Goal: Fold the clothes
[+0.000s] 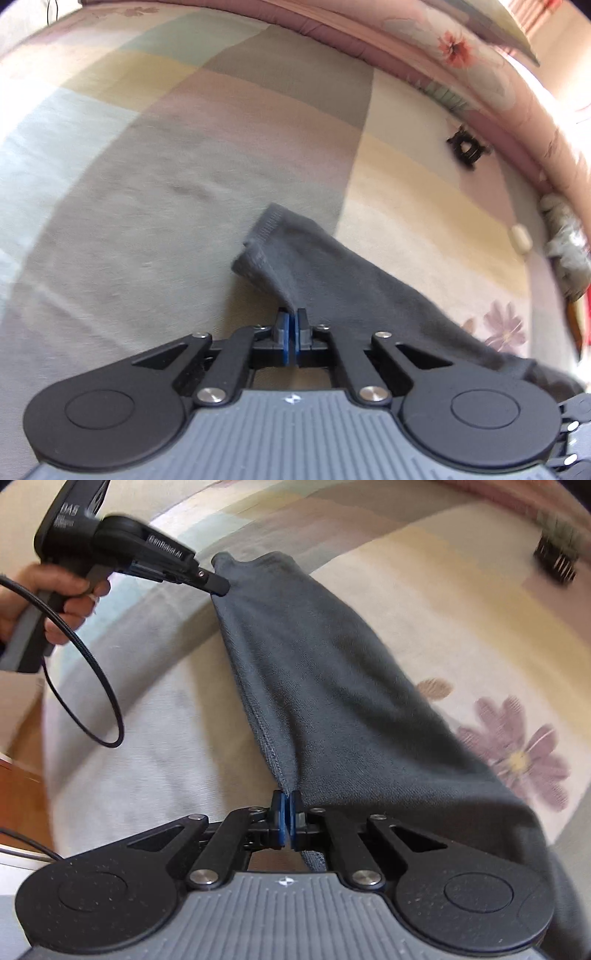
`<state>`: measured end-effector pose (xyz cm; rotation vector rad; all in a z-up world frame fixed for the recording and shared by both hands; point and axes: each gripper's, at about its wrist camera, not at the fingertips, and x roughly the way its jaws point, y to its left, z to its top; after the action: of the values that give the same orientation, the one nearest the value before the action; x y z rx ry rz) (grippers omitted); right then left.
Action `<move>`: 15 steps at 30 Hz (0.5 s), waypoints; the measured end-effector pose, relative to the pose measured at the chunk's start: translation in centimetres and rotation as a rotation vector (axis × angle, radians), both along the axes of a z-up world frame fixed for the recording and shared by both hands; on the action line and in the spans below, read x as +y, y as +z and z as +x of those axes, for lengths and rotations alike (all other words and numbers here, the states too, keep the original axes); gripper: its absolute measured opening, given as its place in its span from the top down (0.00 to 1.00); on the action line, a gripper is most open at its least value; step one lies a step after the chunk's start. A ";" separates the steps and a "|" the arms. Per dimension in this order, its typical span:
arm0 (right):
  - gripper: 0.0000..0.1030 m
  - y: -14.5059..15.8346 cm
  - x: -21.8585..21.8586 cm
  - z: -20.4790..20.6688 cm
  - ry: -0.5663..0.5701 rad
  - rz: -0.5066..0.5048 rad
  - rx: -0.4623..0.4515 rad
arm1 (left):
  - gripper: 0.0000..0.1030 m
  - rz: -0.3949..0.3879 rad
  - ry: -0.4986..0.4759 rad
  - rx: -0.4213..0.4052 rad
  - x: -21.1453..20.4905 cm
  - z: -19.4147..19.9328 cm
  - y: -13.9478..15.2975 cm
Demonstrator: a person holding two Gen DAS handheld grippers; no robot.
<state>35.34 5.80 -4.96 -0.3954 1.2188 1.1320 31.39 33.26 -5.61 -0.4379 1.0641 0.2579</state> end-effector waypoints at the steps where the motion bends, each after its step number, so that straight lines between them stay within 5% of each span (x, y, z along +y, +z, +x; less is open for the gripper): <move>1: 0.94 0.2 -0.2 0.1 -0.003 0.009 0.018 | 0.99 0.010 0.002 0.029 0.3 -0.3 -0.2; 5: 0.87 1.0 -1.2 0.3 -0.015 0.044 0.086 | 0.98 0.118 -0.015 0.111 0.4 -1.1 -0.1; 8: 0.86 2.0 -2.3 0.8 -0.034 0.070 0.111 | 0.98 0.182 -0.065 0.082 -0.5 -1.1 1.5; 15: 0.82 4.1 -8.1 6.8 -0.177 -0.032 -0.108 | 0.88 0.174 -0.379 -0.010 -6.9 3.1 2.6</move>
<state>42.09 -2.29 -0.88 -0.3603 1.1546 0.9294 34.52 26.35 -3.03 -0.0766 1.0821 0.0106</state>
